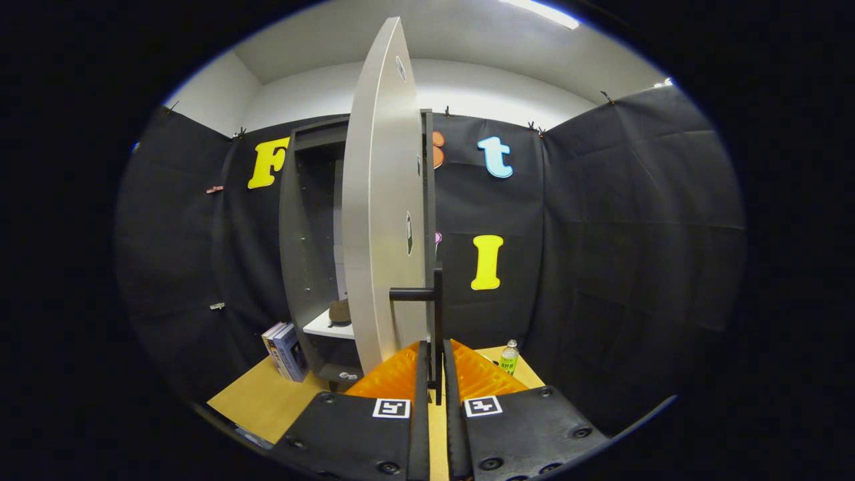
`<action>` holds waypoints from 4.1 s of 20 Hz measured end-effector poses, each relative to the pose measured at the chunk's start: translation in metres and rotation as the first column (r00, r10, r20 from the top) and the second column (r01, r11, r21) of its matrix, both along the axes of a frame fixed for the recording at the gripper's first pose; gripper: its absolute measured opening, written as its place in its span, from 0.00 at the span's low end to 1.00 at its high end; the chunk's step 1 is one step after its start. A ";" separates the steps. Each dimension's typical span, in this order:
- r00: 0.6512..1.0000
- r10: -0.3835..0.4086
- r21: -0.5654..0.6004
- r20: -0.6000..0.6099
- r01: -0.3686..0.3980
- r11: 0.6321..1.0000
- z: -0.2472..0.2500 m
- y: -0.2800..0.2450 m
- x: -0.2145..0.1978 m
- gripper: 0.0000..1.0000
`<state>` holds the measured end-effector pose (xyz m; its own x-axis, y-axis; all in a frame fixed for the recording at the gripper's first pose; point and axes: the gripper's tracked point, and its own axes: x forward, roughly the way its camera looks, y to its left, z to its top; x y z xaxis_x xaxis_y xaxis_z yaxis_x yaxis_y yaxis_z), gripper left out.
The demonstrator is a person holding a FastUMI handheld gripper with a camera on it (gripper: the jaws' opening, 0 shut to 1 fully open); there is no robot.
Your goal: Open the shoe cabinet door, grab the shoes and put them into the shoe cabinet, then close the shoe cabinet door.
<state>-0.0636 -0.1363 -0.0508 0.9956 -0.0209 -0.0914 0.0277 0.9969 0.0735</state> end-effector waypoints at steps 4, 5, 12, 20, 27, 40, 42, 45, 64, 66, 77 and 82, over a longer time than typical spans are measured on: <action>0.999 -0.003 0.052 0.033 0.002 0.999 0.013 -0.021 -0.009 0.15; 0.999 0.002 0.067 0.035 -0.004 0.998 0.015 -0.023 -0.010 0.15; 0.999 -0.010 0.057 0.052 0.007 0.998 0.025 -0.034 -0.033 0.48; 0.923 0.385 0.105 0.021 -0.385 0.917 0.015 0.079 -0.081 0.98; 0.860 0.411 0.217 -0.302 -0.358 0.908 -0.145 0.151 -0.059 0.98; 0.617 0.362 0.218 -0.699 -0.299 0.929 -0.429 0.206 -0.034 0.99; 0.584 0.339 0.216 -0.738 -0.271 0.938 -0.461 0.205 -0.032 0.99; 0.604 0.326 0.222 -0.727 -0.243 0.944 -0.478 0.211 -0.012 0.95; 0.802 0.188 0.075 -0.566 -0.177 0.981 -0.449 0.184 0.061 0.11; 0.831 0.201 0.115 -0.518 -0.165 0.979 -0.407 0.179 0.063 0.11; 0.930 0.163 0.168 -0.328 -0.112 0.979 -0.204 0.160 0.133 0.11; 0.946 0.123 0.110 -0.301 -0.094 0.990 -0.147 0.159 0.201 0.11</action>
<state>0.1370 0.0223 -0.1973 0.9149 0.1085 -0.3888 -0.0441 0.9843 0.1710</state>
